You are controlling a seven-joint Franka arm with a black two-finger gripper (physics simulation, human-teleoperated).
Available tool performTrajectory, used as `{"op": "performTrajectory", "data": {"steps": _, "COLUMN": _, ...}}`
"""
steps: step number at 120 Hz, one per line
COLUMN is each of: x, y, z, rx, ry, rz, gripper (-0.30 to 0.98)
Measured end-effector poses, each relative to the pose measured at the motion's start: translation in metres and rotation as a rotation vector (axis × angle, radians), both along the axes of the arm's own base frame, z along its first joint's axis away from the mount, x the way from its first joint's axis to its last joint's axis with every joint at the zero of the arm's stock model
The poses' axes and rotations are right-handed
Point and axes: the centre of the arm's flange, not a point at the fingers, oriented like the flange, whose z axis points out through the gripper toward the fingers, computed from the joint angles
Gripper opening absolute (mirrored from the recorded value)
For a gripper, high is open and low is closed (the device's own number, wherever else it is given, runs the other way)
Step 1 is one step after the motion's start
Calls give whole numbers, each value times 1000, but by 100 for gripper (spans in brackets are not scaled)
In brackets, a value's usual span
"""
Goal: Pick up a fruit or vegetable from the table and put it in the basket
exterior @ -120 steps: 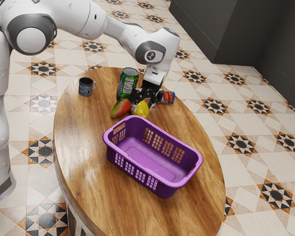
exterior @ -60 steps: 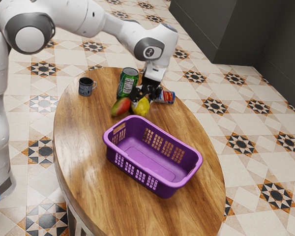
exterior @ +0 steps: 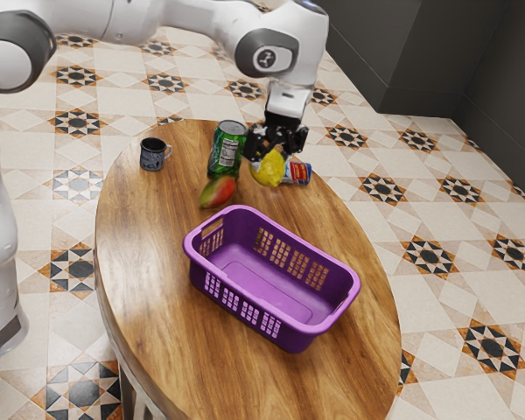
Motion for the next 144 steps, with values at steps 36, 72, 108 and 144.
{"op": "performTrajectory", "data": {"steps": 36, "x": -4, "y": -98, "z": 18, "rx": 1, "ry": -5, "rz": -131, "gripper": 20}}
{"op": "performTrajectory", "data": {"steps": 72, "x": -19, "y": -168, "z": 27, "rx": 13, "ry": -11, "rz": -213, "gripper": 20}}
{"op": "performTrajectory", "data": {"steps": 108, "x": -27, "y": -205, "z": 25, "rx": 12, "ry": -6, "rz": -244, "gripper": 20}}
{"op": "performTrajectory", "data": {"steps": 144, "x": -28, "y": -212, "z": 27, "rx": 3, "ry": 7, "rz": -218, "gripper": 60}}
